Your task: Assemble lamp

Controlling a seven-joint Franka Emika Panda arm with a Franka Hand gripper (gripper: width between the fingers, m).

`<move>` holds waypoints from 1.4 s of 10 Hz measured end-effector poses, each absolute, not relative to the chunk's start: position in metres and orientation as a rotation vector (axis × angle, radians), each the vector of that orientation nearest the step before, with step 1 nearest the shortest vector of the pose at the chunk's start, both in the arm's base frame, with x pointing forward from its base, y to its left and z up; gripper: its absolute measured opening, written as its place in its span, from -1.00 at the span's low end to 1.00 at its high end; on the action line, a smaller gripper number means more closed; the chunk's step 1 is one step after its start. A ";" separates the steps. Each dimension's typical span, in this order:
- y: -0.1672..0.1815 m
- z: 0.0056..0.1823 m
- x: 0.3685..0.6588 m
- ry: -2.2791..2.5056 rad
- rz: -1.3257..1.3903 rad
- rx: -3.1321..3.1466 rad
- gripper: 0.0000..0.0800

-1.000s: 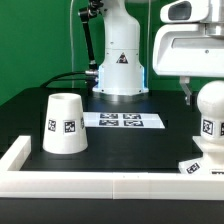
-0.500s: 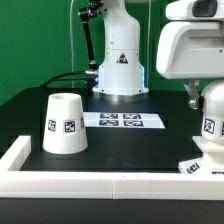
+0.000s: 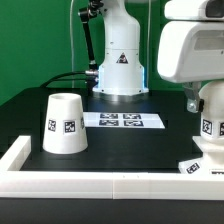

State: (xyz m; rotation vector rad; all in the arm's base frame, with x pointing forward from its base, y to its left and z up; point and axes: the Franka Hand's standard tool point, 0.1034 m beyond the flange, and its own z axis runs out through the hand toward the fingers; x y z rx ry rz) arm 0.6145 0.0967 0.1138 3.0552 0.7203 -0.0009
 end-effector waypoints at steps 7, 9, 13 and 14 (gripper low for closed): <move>0.098 0.114 0.613 0.103 0.001 3.134 0.44; 0.098 0.113 0.615 -0.205 0.013 3.133 0.45; 0.097 0.114 0.615 -0.625 0.015 3.079 0.45; 0.097 0.114 0.615 -0.707 0.013 3.061 0.45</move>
Offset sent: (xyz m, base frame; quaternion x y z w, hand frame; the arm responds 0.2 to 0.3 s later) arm 0.0000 0.0000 0.0000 0.0000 0.0000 0.0650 0.9979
